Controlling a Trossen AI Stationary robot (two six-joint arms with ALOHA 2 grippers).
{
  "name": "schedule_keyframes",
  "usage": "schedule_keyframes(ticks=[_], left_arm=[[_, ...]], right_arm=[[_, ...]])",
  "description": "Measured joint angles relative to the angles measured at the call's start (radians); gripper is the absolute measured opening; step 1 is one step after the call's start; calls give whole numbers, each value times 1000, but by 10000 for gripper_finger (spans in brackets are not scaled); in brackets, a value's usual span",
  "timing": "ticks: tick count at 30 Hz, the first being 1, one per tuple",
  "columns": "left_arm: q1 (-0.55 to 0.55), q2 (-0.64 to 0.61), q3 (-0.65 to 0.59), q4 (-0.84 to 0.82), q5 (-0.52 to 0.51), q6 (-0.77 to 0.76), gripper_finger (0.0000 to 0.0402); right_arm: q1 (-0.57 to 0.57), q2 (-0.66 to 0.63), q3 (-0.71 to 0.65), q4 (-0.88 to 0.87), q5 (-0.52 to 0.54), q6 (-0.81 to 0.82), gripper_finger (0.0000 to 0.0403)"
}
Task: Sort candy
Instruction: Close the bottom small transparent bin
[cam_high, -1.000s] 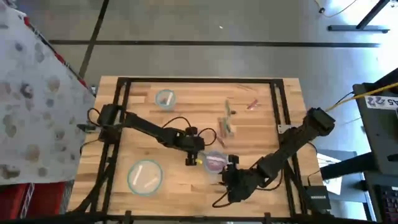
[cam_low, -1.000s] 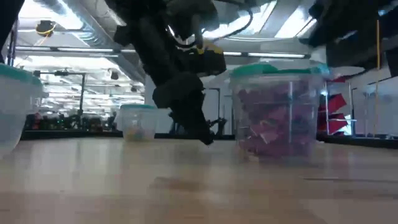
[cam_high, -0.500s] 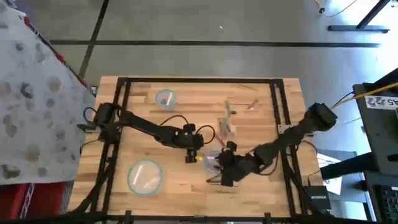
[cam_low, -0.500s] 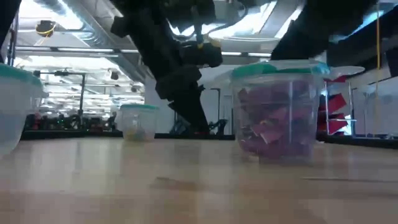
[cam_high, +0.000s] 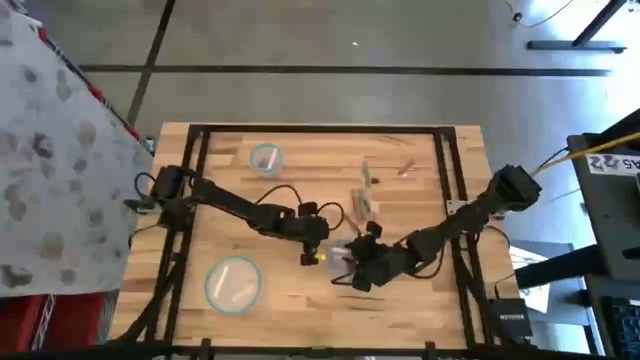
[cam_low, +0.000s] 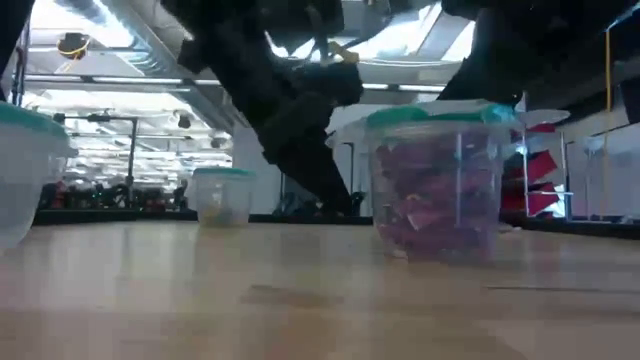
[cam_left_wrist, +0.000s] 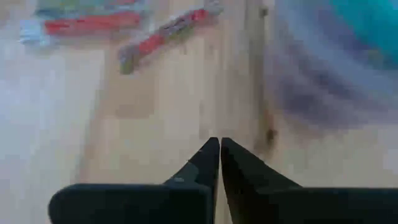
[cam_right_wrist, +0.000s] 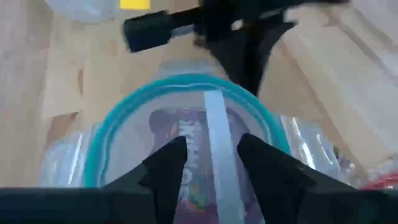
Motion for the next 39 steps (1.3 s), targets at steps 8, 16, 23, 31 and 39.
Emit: schedule_keyframes(ticks=[8, 16, 23, 31, 39], left_arm=[[-7, 1, -138, 357, 101, 39, 0], [-23, 2, -169, 446, 145, 70, 0], [-102, 2, -169, 457, 156, 68, 0], [-99, -17, -168, 307, -356, 104, 0], [98, 25, -168, 475, 96, 196, 0]], right_arm=[[-15, -3, 12, -75, 22, 44, 161], [-14, -3, 12, -86, 30, 48, 161], [-14, -12, 30, -101, -52, 47, 161], [-7, -9, 80, -154, -71, 45, 161], [-15, -9, 80, -173, -69, 45, 161]])
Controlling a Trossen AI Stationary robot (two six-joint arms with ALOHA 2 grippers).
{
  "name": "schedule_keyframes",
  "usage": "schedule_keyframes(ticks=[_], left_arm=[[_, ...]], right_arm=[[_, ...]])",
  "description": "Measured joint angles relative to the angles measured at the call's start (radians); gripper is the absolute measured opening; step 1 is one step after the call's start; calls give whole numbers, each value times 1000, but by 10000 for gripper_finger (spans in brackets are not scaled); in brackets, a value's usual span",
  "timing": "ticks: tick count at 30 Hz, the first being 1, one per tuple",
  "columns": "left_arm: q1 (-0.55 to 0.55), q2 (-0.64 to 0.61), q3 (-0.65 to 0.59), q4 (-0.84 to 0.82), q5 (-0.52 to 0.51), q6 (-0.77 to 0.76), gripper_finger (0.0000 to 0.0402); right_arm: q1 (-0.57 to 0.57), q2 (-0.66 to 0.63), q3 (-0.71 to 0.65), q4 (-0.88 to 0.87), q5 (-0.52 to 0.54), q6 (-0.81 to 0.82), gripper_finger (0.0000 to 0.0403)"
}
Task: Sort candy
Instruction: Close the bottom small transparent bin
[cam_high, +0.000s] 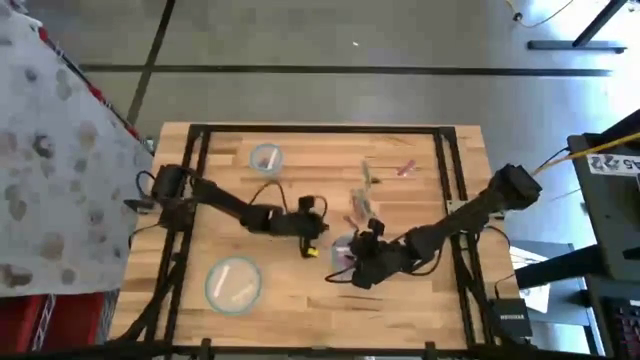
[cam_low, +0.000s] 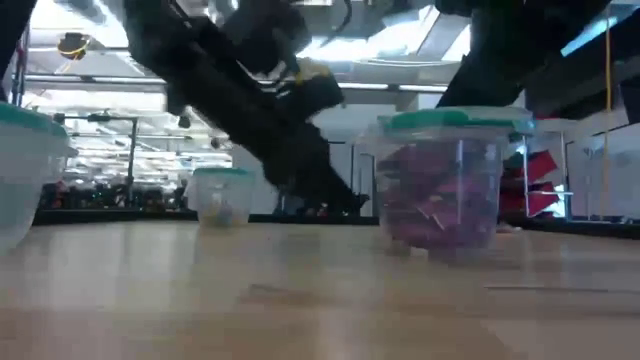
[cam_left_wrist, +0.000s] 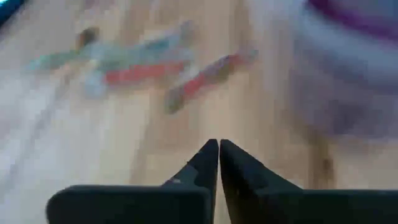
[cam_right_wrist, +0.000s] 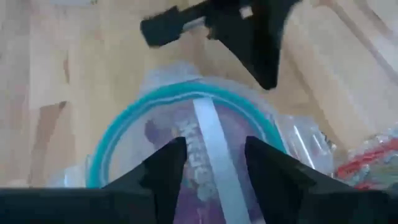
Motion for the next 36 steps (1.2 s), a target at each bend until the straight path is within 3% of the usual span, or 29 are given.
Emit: schedule_keyframes(ticks=[3, 6, 15, 29, 33, 36], left_arm=[[34, 48, 0, 102, 144, -24, 0], [30, 92, 0, 160, 185, -54, 0], [-37, 130, 2, 243, 150, -84, 0], [-105, 130, 5, 271, 92, -95, 0], [-111, 130, 5, 269, 80, -101, 0], [-111, 130, 5, 267, 78, -110, 0]], right_arm=[[-17, 1, 0, 1, 0, -3, 161], [-36, 7, 1, 5, -11, -9, 161], [-46, 10, 1, 60, -31, -50, 161], [-1, -27, 1, 75, 41, -53, 161], [54, -130, 3, -51, 88, 14, 161], [110, -209, 3, -287, 119, 221, 161]])
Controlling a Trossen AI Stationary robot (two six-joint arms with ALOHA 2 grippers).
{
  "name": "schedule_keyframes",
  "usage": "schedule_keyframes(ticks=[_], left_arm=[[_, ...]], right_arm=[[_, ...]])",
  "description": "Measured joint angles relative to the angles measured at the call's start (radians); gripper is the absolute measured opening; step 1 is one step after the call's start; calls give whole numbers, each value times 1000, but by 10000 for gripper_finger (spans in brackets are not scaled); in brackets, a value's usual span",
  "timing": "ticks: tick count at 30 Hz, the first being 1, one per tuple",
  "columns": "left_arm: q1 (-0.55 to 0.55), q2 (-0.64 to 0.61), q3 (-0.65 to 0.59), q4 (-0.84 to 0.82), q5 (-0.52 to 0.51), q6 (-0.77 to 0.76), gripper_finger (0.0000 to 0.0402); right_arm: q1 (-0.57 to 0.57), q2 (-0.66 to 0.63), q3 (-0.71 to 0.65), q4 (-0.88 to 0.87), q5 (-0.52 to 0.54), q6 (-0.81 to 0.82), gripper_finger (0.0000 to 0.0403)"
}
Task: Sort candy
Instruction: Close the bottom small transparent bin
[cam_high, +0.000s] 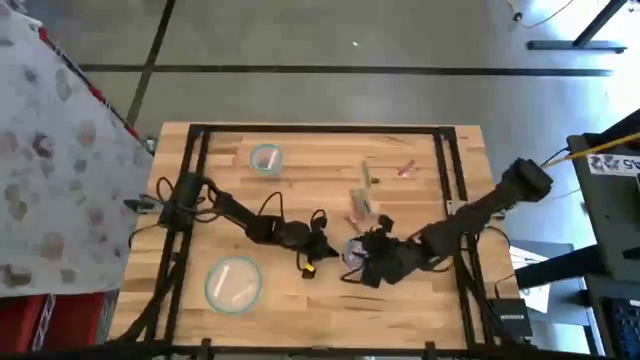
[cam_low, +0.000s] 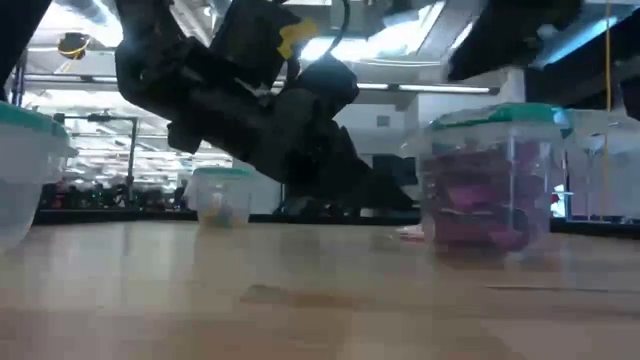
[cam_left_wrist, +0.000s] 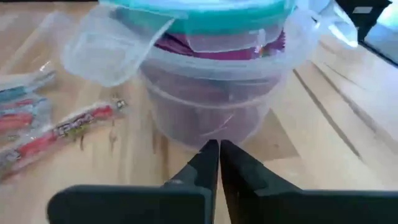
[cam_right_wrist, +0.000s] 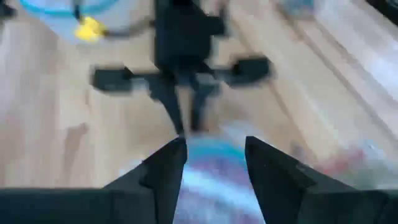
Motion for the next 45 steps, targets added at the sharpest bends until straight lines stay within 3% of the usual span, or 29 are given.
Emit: schedule_keyframes(ticks=[5, 8, 14, 23, 30, 37, 45], left_arm=[[0, 0, 0, 2, -3, 0, 0], [0, 0, 0, 3, -4, 0, 0], [2, 0, -1, 9, -12, -7, 0], [2, -2, -1, 26, -11, -15, 0], [2, -2, 6, 24, -18, -21, 0], [2, -2, 8, 30, -19, -26, 0], [2, -2, 9, 30, -19, -26, 0]], right_arm=[[97, -49, -13, -384, -83, 438, 161], [111, -48, -76, -365, -111, 525, 161], [55, -47, -194, -60, -118, 426, 161], [-12, -47, -220, 122, -172, 252, 161], [-9, -47, -214, 120, -208, 230, 161], [12, -47, -47, -77, -193, 213, 161], [15, -33, -22, -37, -146, 131, 161]])
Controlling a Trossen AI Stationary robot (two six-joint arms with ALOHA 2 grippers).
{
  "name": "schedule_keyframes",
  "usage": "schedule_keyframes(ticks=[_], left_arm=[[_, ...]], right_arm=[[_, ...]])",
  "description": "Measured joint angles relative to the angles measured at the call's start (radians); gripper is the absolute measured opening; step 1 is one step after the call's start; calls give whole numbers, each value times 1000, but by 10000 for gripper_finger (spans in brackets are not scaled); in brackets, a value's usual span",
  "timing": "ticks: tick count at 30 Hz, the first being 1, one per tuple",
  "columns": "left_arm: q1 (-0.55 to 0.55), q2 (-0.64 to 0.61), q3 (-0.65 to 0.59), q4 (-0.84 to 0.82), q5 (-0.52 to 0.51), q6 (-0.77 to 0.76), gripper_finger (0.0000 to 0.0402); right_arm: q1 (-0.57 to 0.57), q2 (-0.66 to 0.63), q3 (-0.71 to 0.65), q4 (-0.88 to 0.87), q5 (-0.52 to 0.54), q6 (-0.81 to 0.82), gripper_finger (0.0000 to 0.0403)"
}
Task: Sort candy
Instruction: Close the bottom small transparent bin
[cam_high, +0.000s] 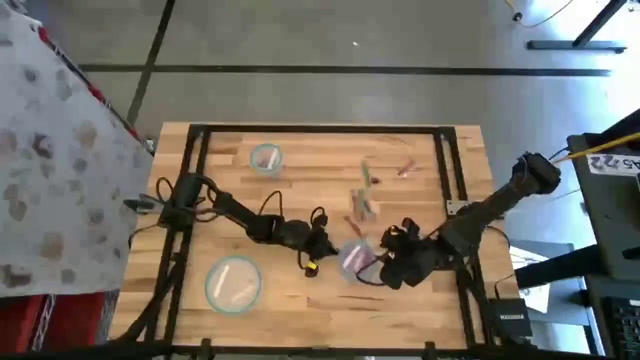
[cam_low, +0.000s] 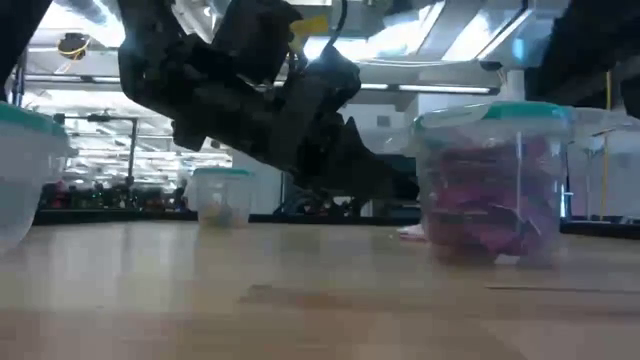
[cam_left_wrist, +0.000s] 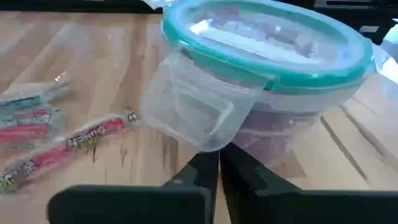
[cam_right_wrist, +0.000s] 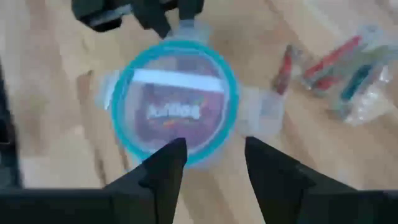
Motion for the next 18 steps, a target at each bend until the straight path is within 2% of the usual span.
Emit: schedule_keyframes(ticks=[5, 8, 12, 18], left_arm=[[0, 0, 0, 3, 0, -1, 0], [0, 0, 0, 3, 0, -5, 0], [-3, 0, 0, 2, 2, -8, 0], [-32, 0, 1, 29, -3, -34, 0]], right_arm=[[-53, 47, -62, 238, 8, -136, 161], [-99, 100, -107, 370, -51, -217, 161], [-133, 167, -137, 467, -104, -236, 148], [-110, 218, -138, 575, -173, -247, 119]])
